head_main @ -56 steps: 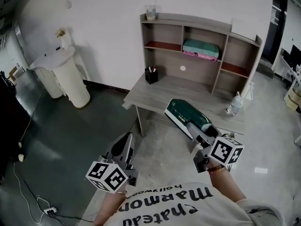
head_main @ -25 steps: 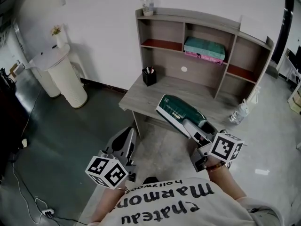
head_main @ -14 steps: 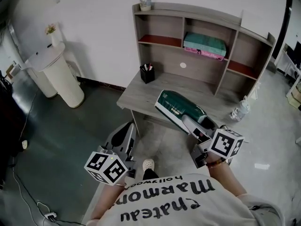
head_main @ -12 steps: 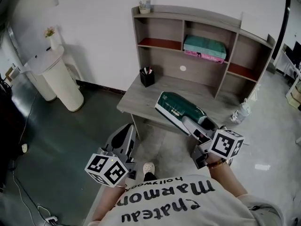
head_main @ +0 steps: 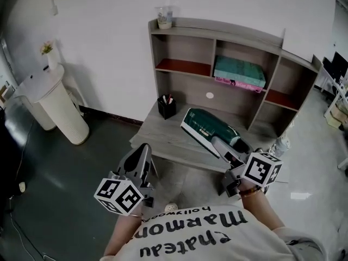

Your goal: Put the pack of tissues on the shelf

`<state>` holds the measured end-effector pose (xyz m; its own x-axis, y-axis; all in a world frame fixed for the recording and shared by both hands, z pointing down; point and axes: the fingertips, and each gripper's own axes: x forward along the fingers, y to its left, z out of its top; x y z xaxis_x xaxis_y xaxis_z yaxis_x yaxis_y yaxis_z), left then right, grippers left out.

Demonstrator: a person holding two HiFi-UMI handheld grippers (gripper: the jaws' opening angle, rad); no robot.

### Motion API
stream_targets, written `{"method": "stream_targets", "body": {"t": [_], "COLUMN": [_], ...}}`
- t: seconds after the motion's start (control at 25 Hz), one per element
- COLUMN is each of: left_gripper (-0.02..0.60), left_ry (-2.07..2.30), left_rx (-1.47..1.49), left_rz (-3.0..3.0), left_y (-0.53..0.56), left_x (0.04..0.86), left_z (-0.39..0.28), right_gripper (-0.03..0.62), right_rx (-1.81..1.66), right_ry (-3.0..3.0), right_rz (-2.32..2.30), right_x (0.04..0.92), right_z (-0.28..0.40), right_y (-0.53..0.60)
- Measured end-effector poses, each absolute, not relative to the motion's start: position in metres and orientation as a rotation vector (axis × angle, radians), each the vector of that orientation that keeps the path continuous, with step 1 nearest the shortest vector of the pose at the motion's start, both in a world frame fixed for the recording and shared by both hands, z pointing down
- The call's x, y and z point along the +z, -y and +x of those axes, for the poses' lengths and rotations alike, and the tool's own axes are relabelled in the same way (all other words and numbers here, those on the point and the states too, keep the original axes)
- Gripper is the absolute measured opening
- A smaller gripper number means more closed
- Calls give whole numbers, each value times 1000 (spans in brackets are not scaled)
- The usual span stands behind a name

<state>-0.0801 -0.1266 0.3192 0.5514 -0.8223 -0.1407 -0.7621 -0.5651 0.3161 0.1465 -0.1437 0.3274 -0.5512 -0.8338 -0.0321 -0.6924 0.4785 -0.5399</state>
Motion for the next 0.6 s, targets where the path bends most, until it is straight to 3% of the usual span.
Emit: {"method": "stream_targets", "body": {"t": [0.6], "left_gripper": [18], "left_ry": [1340], "left_rx": [-430], "left_rz": [2590], "left_y": [261], "left_x": [294], "left_z": [-133], "right_gripper": [430], "right_rx": [-559], "right_ry": [-2263], "right_rz": [-1492], "right_x": [291], "right_z": [171], "right_y": [266]}}
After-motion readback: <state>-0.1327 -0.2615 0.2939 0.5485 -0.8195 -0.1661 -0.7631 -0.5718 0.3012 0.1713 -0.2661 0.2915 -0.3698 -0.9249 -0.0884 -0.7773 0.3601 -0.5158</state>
